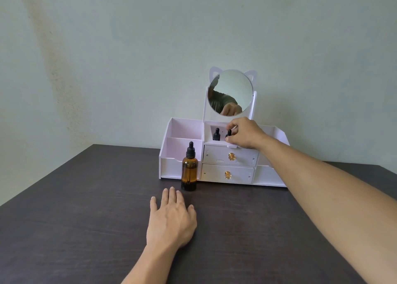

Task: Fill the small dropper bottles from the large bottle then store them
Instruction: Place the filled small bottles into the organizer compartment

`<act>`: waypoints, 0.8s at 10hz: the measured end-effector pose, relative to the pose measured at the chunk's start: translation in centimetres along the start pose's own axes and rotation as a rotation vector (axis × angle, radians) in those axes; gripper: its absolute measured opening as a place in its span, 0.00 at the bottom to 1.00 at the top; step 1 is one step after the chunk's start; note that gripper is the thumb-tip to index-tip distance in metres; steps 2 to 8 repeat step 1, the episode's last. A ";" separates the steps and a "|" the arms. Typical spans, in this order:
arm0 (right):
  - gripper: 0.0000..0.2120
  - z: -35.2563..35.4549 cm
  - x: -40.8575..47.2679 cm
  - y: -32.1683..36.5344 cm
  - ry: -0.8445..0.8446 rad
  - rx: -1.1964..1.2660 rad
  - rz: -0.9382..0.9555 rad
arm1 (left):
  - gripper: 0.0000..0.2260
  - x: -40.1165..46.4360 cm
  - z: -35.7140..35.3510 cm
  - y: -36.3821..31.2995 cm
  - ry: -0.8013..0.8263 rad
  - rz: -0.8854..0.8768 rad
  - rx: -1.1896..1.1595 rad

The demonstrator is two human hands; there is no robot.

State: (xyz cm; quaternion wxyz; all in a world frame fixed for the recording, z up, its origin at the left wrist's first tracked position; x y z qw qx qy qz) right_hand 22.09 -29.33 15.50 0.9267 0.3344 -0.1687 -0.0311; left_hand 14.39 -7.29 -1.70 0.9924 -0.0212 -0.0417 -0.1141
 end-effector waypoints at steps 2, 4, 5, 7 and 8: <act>0.22 1.1 -1.1 0.5 -0.041 0.047 0.041 | 0.28 0.1 0.0 0.3 -0.024 0.015 -0.006; 0.22 1.1 -1.1 0.5 -0.041 0.047 0.041 | 0.28 0.1 0.0 0.3 -0.024 0.015 -0.006; 0.22 1.1 -1.1 0.5 -0.041 0.047 0.041 | 0.28 0.1 0.0 0.3 -0.024 0.015 -0.006; 0.22 1.1 -1.1 0.5 -0.041 0.047 0.041 | 0.28 0.1 0.0 0.3 -0.024 0.015 -0.006; 0.22 1.1 -1.1 0.5 -0.041 0.047 0.041 | 0.28 0.1 0.0 0.3 -0.024 0.015 -0.006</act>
Point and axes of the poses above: each hand's wrist, its own x-axis towards the middle knuckle, its own z-axis out of the back of the hand, y = z × x, the point moved 10 cm from there along x, towards the middle knuckle, and after that the axes turned 12 degrees about x, right-handed, at the moved point
